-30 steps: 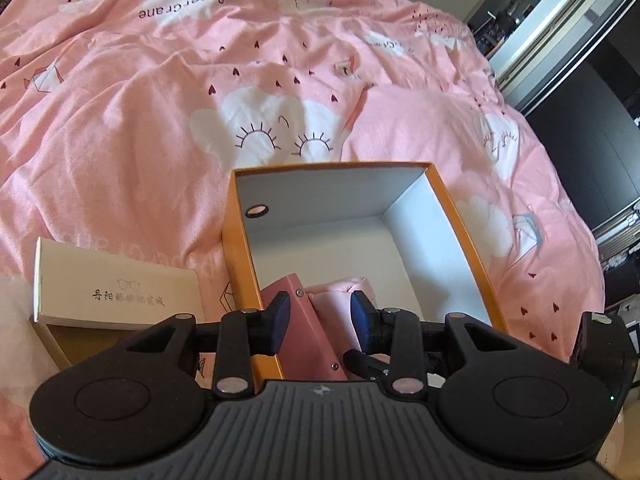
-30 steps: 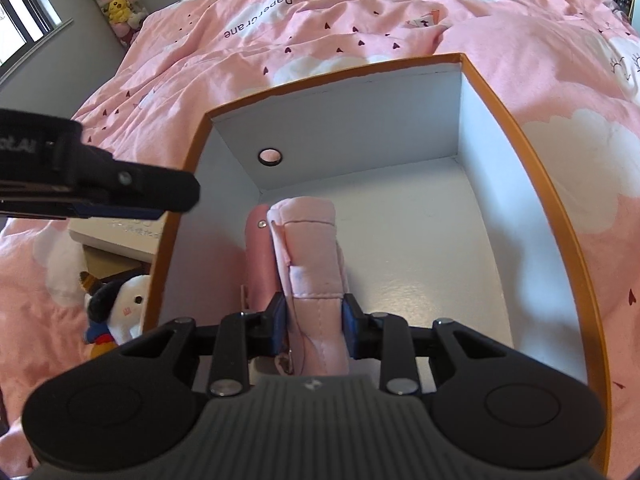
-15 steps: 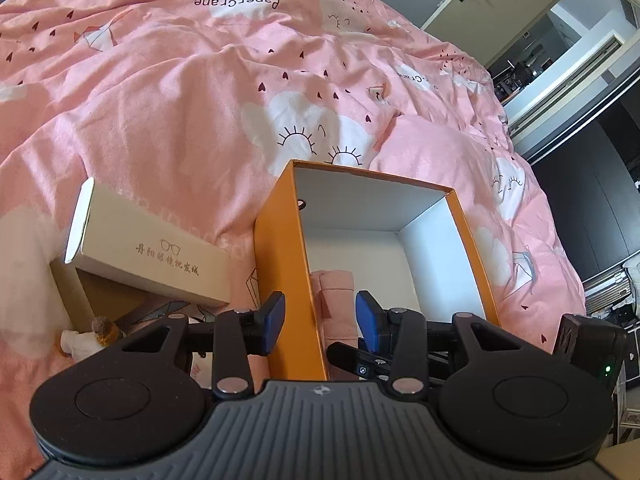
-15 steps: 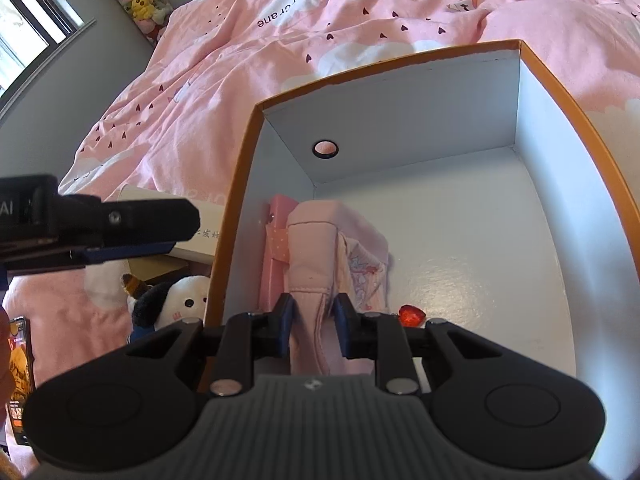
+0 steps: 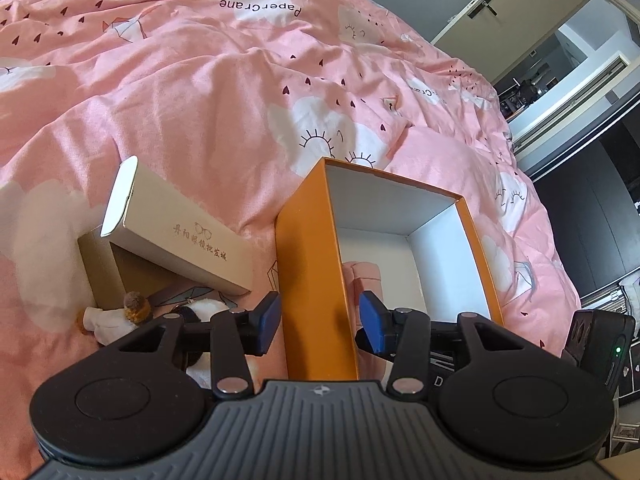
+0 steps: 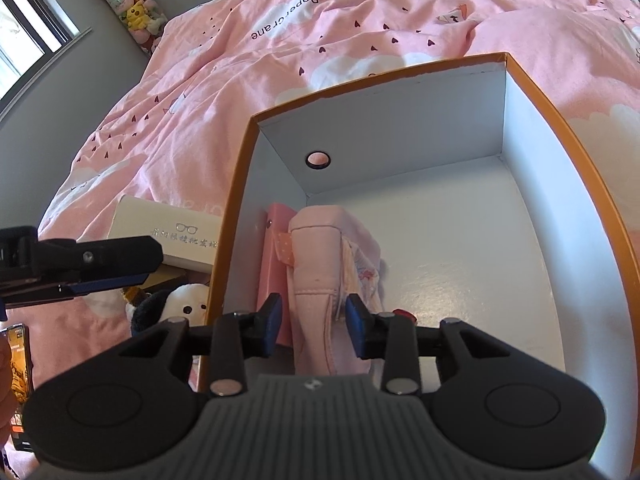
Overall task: Organize objects
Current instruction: 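Move the right gripper back to the pile and reach for the plush toy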
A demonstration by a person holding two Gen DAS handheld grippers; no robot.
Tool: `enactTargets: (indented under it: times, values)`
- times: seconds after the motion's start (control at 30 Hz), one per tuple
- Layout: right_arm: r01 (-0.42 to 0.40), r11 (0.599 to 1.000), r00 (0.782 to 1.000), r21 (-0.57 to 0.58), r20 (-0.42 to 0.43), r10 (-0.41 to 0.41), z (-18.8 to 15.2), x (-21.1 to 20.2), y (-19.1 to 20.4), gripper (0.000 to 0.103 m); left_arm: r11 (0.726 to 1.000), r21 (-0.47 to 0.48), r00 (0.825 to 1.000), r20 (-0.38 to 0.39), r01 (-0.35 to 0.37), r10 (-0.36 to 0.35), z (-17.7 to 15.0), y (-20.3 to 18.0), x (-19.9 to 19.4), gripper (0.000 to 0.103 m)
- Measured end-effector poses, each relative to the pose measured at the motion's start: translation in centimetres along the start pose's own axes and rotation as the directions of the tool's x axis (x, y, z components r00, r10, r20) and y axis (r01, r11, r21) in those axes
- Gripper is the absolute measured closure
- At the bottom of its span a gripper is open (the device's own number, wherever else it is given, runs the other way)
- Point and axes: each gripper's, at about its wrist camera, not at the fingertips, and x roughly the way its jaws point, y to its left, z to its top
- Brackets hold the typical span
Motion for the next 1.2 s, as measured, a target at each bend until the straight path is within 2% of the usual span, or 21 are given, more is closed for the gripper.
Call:
enactTargets:
  times: [0.1, 0.2, 0.43, 0.67, 0.77, 0.87, 1.03, 1.1, 1.2]
  values:
    - [0.007, 1.0, 1.0, -0.005, 0.007, -0.007, 0.0, -0.2, 0.0, 0.065, 1.0, 0.0, 1.0, 0.008, -0.001, 0.001, -0.1, 0.1, -0.4, 0.051]
    - [0.024, 1.0, 1.0, -0.013, 0.02, -0.023, 0.0, -0.4, 0.0, 0.059, 1.0, 0.001, 1.0, 0.017, -0.001, 0.001, -0.1, 0.3, -0.8, 0.051]
    - [0.034, 0.999, 0.998, 0.004, 0.048, -0.034, -0.2, -1.6, -0.3, 0.059, 1.0, 0.002, 1.0, 0.023, -0.002, 0.002, -0.4, 0.7, -1.9, 0.051]
    - [-0.051, 0.987, 0.985, -0.153, 0.154, 0.075, -0.2, -5.3, 3.8, 0.059, 0.999, 0.014, 0.998, 0.053, -0.046, 0.045, -1.5, 1.6, -4.3, 0.051]
    - [-0.078, 0.964, 0.98, -0.254, 0.16, 0.121, -0.7, -5.9, 6.4, 0.059, 0.997, -0.009, 0.995, 0.064, -0.075, 0.075, -2.3, 2.5, -5.1, 0.051]
    - [-0.073, 0.933, 0.981, -0.353, 0.144, 0.131, -1.7, -5.6, 8.8, 0.06, 0.993, -0.023, 0.99, 0.073, -0.115, 0.117, -3.5, 3.5, -5.5, 0.051]
    - [0.002, 0.862, 0.992, -0.506, 0.113, 0.064, -3.8, -3.6, 11.9, 0.06, 0.98, -0.011, 0.977, 0.076, -0.199, 0.2, -5.3, 4.8, -5.0, 0.051]
    - [0.033, 0.827, 0.994, -0.561, 0.101, 0.029, -4.6, -2.8, 12.8, 0.06, 0.979, 0.008, 0.976, 0.077, -0.205, 0.204, -6.0, 5.3, -4.8, 0.051]
    - [0.064, 0.807, 0.996, -0.587, 0.083, -0.019, -5.0, -1.6, 13.5, 0.06, 0.974, 0.052, 0.973, 0.082, -0.221, 0.217, -6.6, 5.9, -4.6, 0.051]
